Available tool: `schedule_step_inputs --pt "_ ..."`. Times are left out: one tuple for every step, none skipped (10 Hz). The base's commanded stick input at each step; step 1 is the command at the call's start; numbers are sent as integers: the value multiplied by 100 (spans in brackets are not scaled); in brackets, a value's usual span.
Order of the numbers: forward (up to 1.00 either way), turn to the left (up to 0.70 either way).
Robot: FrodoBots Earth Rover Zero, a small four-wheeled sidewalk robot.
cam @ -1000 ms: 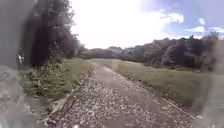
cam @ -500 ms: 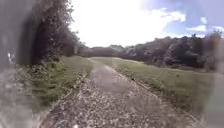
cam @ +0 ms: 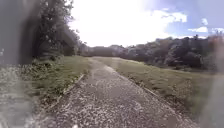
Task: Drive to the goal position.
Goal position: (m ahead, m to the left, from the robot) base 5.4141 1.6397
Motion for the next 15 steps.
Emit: schedule_step_inputs --pt "100 0" --pt "100 0" --pt "100 0" --pt "100 0" --pt "100 0" --pt "100 0" --pt "100 0" --pt "100 0" --pt "100 0" --pt "100 0" --pt "100 0" --pt "100 0" --pt "100 0" --pt "100 0" --pt "100 0"
